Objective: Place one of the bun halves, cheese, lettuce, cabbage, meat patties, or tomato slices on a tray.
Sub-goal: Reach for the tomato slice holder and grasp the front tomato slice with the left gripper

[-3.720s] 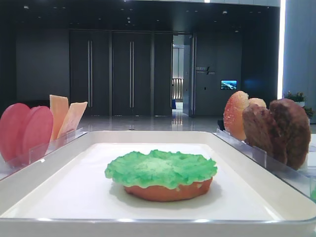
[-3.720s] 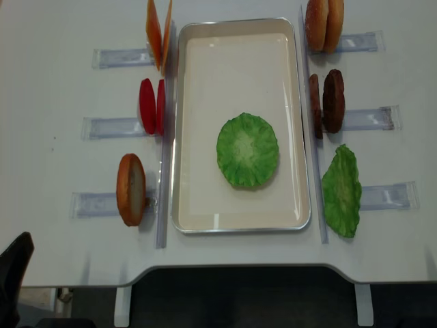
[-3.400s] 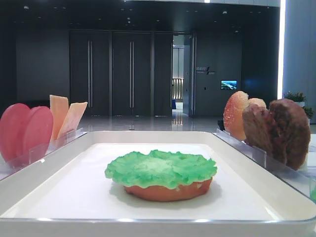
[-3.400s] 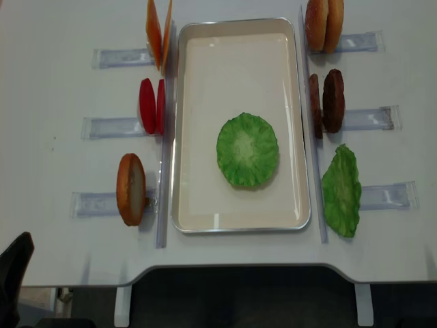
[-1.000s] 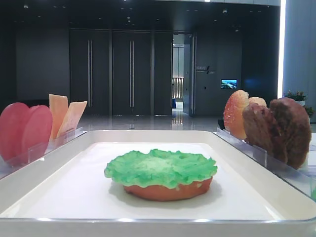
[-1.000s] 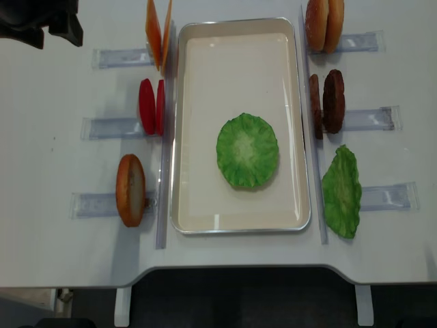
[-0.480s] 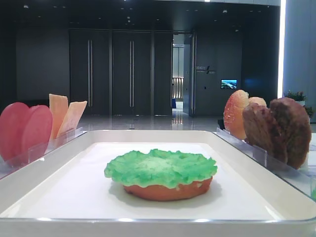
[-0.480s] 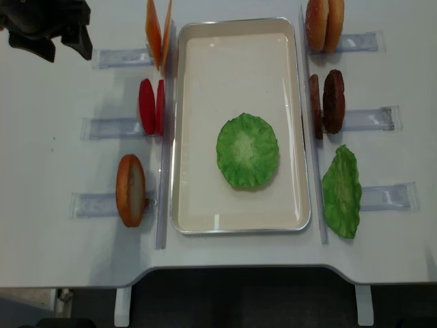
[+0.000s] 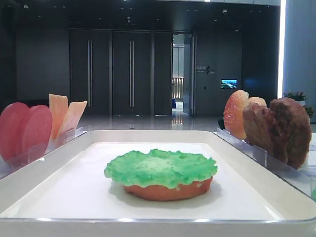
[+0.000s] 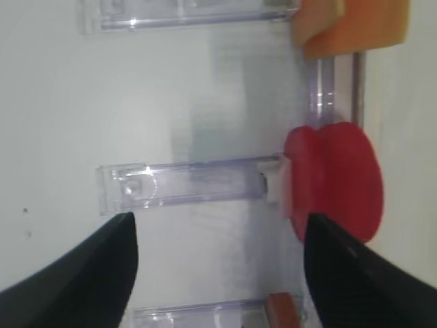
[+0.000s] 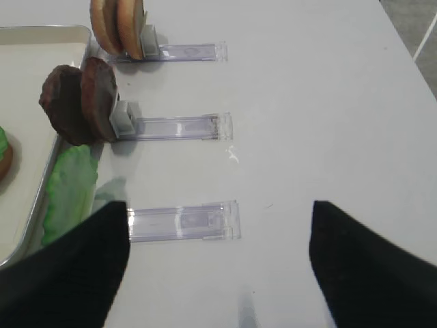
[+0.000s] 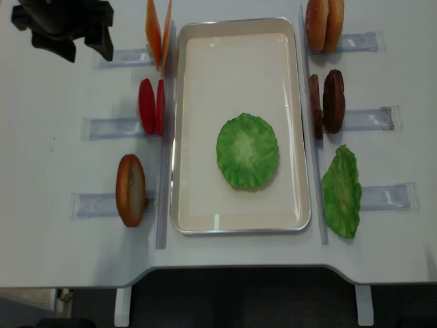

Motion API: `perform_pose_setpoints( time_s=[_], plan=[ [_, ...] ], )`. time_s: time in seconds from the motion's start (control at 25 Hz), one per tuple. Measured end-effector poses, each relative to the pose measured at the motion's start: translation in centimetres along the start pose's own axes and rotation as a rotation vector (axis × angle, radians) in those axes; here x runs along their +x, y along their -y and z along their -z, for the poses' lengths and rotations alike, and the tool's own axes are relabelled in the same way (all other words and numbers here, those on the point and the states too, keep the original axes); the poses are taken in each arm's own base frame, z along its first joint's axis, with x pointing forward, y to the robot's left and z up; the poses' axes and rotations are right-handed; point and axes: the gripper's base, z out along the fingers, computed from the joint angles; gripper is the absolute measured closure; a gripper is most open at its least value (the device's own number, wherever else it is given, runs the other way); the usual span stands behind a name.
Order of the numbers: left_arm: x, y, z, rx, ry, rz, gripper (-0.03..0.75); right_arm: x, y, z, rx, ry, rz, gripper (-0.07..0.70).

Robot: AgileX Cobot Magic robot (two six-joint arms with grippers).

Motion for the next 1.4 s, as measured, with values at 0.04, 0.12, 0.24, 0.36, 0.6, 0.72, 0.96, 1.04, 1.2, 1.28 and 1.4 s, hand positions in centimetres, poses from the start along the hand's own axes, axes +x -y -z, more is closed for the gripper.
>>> perform_pose_setpoints(
  time_s=[0.04,0.12,0.24,0.36,0.6,0.72,0.96,1.04,1.2,1.28,1.4],
  plan=[
    [0.0,0.6,0.0,0.004,0.004,0.001,0.137,0.0,0.0,0.0,0.000,0.000,0.000,0.111],
    [0.2,1.9,0.1,0.015,0.012,-0.005,0.137,0.0,0.0,0.0,0.000,0.000,0.000,0.111],
    [0.5,3.5,0.1,0.019,0.014,-0.003,0.137,0.0,0.0,0.0,0.000,0.000,0.000,0.111],
    [0.9,5.0,0.2,0.023,0.015,0.001,0.137,0.0,0.0,0.0,0.000,0.000,0.000,0.111],
    [1.7,7.3,0.4,0.015,0.026,0.009,0.153,0.0,0.0,0.0,-0.001,0.000,-0.001,0.111],
    [1.8,7.8,0.5,0.021,0.029,0.023,0.173,0.0,0.0,0.0,-0.001,0.000,-0.001,0.111],
    [1.8,8.0,-0.2,0.017,0.010,0.039,0.179,0.0,0.0,0.0,-0.001,0.000,-0.002,0.111],
    [1.7,8.2,-1.1,0.013,-0.015,0.041,0.180,0.0,0.0,0.0,-0.001,0.000,-0.002,0.111],
    [1.6,8.5,-2.8,0.003,-0.060,0.042,0.180,0.0,0.0,0.0,-0.001,0.000,-0.002,0.111],
    [1.5,8.6,-3.4,-0.004,-0.075,0.041,0.180,0.0,0.0,0.0,-0.001,0.000,-0.002,0.111],
    [1.4,8.7,-4.3,-0.009,-0.090,0.040,0.180,0.0,0.0,0.0,-0.001,0.000,-0.002,0.111]
  ],
)
